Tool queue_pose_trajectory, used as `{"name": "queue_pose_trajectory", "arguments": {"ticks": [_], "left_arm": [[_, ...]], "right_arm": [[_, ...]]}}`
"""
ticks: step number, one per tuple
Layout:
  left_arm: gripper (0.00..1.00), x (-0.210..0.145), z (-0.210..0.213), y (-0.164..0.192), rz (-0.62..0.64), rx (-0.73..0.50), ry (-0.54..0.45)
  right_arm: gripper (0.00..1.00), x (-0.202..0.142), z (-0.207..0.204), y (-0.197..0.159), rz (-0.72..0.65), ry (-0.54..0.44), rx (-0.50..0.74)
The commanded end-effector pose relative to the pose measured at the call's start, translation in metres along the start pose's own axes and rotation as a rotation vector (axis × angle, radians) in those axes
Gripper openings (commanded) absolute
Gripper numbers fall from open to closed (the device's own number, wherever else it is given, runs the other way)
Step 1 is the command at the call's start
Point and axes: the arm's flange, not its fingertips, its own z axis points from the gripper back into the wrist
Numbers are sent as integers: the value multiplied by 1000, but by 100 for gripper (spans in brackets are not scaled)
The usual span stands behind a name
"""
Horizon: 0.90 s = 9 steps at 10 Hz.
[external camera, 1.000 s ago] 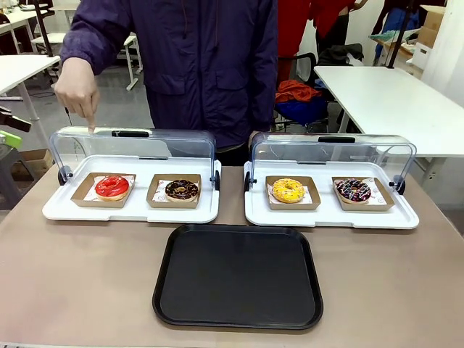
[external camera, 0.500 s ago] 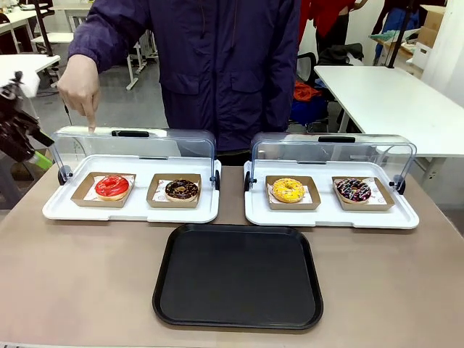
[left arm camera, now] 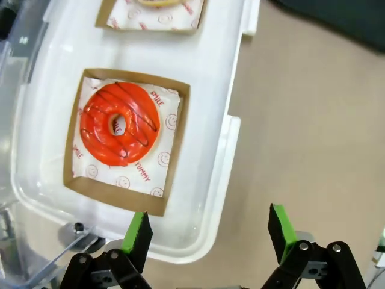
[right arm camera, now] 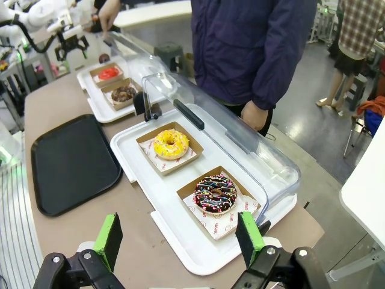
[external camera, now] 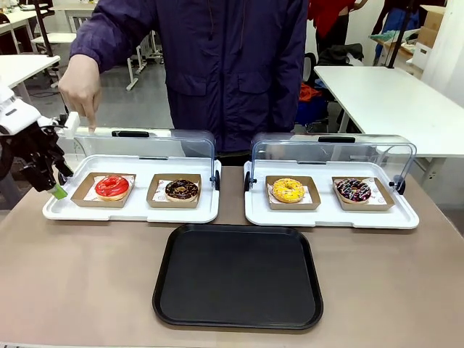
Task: Move the first donut from the left to the tray.
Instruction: Pick up the Paper togo box containing the Donut indicated by the person and place it on the Handle tray.
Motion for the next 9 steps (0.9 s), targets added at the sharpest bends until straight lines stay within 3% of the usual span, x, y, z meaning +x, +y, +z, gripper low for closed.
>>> {"name": "queue_pose_trajectory", "arguments": {"ticks": [1, 9], "left_arm": [[100, -3, -12, 11, -46, 47, 26], [100, -8, -64, 51, -127, 24, 123]], "right_arm": [[100, 1, 0, 0, 4, -5, 2], [100, 1, 0, 0, 4, -5, 2]]}}
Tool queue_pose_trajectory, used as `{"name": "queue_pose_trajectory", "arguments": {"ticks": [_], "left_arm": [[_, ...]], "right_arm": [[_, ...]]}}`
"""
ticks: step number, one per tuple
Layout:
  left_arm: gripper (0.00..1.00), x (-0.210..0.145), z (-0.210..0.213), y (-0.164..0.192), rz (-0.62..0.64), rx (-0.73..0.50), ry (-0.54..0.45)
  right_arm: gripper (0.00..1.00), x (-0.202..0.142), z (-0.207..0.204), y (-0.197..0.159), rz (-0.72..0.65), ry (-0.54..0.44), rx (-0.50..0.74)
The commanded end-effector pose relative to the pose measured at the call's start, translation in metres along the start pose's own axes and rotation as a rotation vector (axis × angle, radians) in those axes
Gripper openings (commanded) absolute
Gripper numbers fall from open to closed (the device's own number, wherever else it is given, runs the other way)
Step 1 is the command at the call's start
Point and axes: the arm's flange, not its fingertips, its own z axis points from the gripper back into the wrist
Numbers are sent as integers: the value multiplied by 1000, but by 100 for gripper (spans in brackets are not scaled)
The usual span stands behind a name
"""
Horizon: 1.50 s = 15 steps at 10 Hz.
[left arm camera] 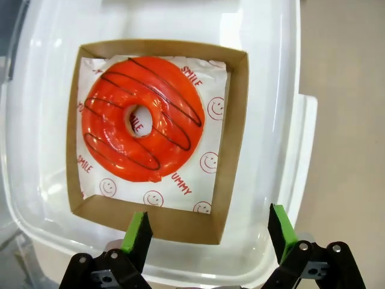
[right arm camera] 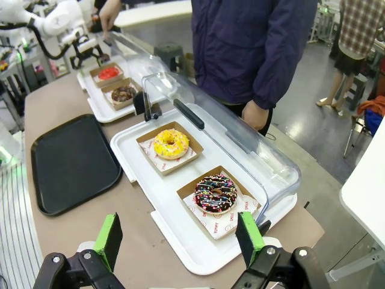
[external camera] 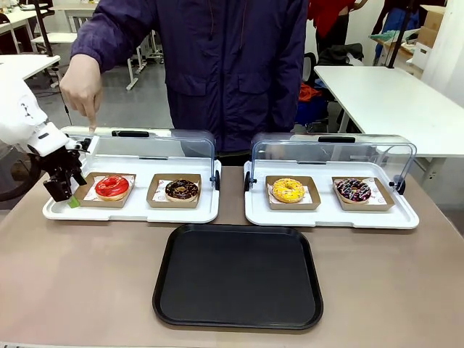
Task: Move the first donut from the left to the tray.
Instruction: Pick up the Paper togo box containing the Donut indicated by the person and place it on the Handle tray.
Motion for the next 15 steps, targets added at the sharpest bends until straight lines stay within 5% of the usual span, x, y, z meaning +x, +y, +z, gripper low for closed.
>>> {"name": "queue_pose_trajectory", "arguments": {"ticks": [1, 9, 10, 11, 12, 13, 14, 15], "left_arm": [[100, -4, -9, 3, -30, 13, 48], [100, -5, -33, 4, -112, 2, 75], [41, -4, -31, 2, -127, 16, 87], [40, -3, -30, 0, -135, 15, 79], [0, -3, -29, -2, -132, 14, 79], [36, -3, -29, -2, -131, 16, 84], [0, -3, -29, -2, -128, 14, 86], [0, -3, -30, -2, -127, 17, 94]], "right_arm": [[100, 2, 0, 1, 5, -5, 1], [100, 2, 0, 1, 5, -5, 1], [100, 2, 0, 1, 5, -5, 1], [100, 2, 0, 1, 5, -5, 1], [100, 2, 0, 1, 5, -5, 1], [100, 2, 0, 1, 5, -5, 1], [100, 2, 0, 1, 5, -5, 1], [100, 2, 0, 1, 5, -5, 1]]}}
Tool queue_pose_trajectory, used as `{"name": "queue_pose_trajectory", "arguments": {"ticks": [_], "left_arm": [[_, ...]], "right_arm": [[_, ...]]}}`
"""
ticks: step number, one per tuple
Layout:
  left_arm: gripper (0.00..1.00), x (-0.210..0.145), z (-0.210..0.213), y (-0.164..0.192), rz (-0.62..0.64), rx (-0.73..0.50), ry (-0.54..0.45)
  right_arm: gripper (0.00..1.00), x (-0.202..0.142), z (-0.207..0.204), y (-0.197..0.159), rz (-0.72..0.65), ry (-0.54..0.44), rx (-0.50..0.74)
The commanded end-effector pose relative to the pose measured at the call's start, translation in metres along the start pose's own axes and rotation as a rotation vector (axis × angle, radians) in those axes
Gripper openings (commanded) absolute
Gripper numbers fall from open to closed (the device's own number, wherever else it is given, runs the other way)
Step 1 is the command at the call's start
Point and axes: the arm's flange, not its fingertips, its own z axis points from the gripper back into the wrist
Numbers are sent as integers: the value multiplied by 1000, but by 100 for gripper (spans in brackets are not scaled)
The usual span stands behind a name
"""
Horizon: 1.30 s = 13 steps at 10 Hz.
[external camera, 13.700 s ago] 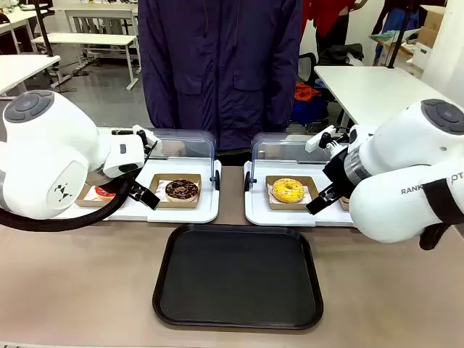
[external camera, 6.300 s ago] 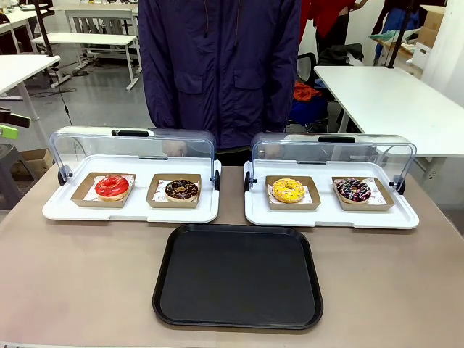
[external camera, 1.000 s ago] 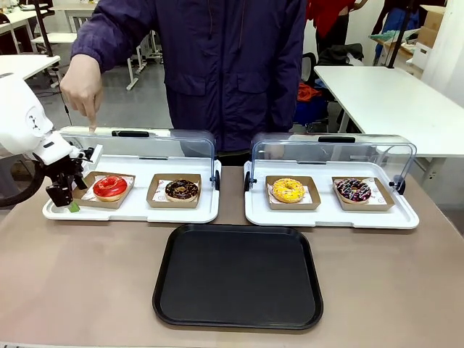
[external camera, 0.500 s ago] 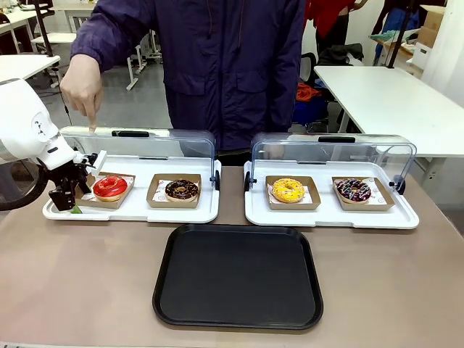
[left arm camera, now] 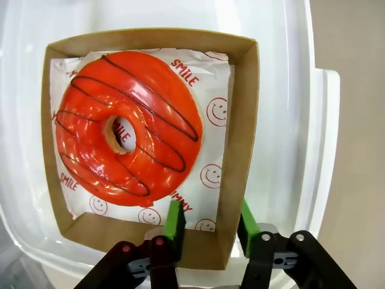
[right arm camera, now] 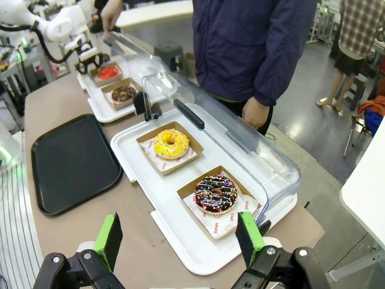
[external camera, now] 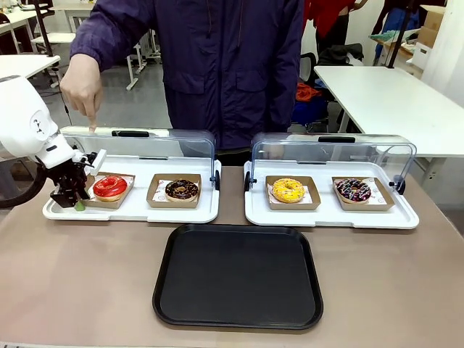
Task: Move the first donut from the left to the tray.
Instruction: Pick up the Paper togo box containing the Donut indicated by the person and place it on the Handle tray.
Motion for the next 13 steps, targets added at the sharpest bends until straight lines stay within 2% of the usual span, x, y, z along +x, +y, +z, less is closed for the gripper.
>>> {"name": "queue_pose_trajectory", "arguments": {"ticks": [1, 5, 6, 7, 12, 13], "left_arm": [[0, -3, -4, -7, -12, 9, 25], [0, -6, -5, -4, 24, 23, 11], [0, -8, -7, -3, 75, 3, -38], [0, -3, 3, 1, 7, 12, 3], [2, -3, 4, 2, 21, 16, -5], [2, 0, 12, -13, 28, 47, -22]], "right_arm": [[100, 2, 0, 0, 6, -5, 1], [100, 2, 0, 0, 6, -5, 1], [100, 2, 0, 0, 6, -5, 1], [100, 2, 0, 0, 6, -5, 1], [100, 2, 0, 0, 6, -5, 1], [100, 2, 0, 0, 6, -5, 1]]}}
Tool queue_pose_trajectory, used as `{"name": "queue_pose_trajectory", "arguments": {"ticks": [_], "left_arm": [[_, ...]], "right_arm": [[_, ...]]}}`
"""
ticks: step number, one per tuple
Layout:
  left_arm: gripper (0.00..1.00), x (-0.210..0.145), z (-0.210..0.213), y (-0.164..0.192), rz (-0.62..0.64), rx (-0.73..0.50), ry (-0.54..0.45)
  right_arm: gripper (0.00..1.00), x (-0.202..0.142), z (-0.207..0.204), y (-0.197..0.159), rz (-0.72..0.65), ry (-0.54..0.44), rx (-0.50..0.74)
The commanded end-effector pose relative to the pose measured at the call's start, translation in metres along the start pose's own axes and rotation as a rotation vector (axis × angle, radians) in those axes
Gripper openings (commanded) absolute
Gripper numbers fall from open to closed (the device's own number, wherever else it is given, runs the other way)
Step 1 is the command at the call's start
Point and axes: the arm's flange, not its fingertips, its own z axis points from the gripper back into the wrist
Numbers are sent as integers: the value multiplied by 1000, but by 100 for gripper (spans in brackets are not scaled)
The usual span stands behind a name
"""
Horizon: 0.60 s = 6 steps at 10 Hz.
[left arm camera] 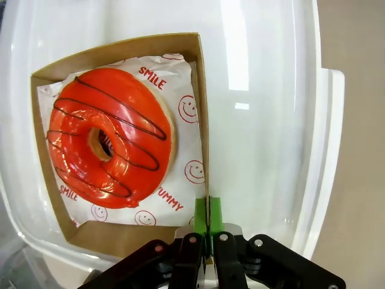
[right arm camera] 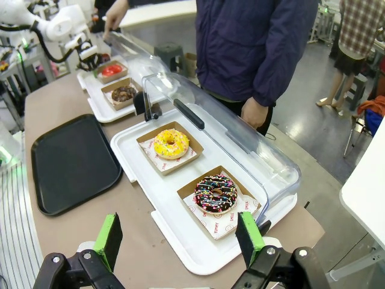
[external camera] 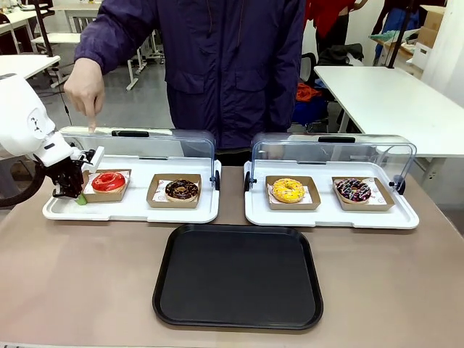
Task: Move the first donut from the left to the tray.
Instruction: Pick up the Paper togo box containing the Donut indicated by the person and place it on the Handle tray.
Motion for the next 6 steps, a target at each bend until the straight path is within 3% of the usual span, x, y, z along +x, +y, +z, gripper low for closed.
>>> {"name": "queue_pose_trajectory", "arguments": {"ticks": [1, 6], "left_arm": [[2, 9, 17, -29, 18, 62, -42], [2, 83, 47, -91, -87, 220, -24]], "right_arm": [[100, 2, 0, 0, 6, -5, 1], [100, 2, 0, 0, 6, -5, 1]]}}
